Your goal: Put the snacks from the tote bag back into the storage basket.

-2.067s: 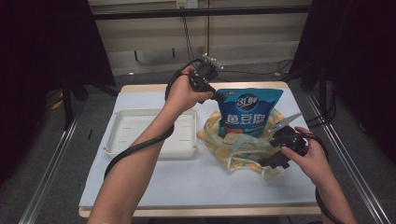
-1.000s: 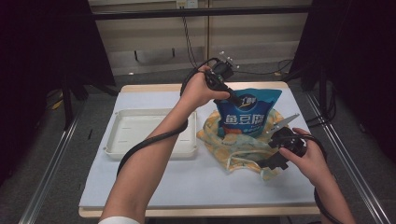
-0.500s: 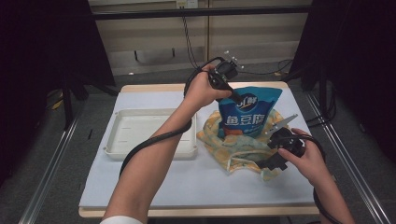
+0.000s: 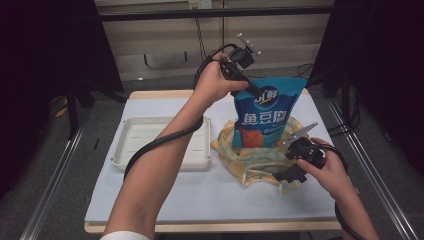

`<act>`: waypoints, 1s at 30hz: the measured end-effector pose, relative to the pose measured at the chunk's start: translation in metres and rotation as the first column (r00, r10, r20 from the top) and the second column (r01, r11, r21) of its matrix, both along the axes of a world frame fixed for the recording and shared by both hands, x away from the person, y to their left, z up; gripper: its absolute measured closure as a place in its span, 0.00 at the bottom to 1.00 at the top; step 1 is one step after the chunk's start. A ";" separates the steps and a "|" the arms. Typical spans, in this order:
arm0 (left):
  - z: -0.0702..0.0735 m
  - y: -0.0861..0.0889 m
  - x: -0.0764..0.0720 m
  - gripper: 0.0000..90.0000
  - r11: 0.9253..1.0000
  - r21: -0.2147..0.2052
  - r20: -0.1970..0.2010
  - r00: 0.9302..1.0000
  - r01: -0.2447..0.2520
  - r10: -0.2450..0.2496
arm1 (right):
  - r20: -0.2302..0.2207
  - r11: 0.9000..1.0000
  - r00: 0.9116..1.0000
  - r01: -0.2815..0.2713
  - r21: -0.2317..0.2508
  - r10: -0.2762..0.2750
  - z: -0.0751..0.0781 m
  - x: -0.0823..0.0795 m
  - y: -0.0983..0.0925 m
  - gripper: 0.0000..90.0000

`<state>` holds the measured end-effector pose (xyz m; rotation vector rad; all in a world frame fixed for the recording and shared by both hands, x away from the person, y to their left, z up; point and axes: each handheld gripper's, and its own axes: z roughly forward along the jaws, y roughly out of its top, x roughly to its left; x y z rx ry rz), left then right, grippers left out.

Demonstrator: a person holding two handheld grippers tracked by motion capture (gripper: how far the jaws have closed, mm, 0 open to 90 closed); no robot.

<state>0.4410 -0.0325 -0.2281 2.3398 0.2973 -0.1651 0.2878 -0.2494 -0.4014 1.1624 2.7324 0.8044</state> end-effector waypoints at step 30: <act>0.054 0.057 -0.001 1.00 0.998 0.017 -0.007 0.998 -0.066 0.067 | -0.002 1.000 1.000 -0.001 0.009 0.001 0.000 0.001 0.003 0.07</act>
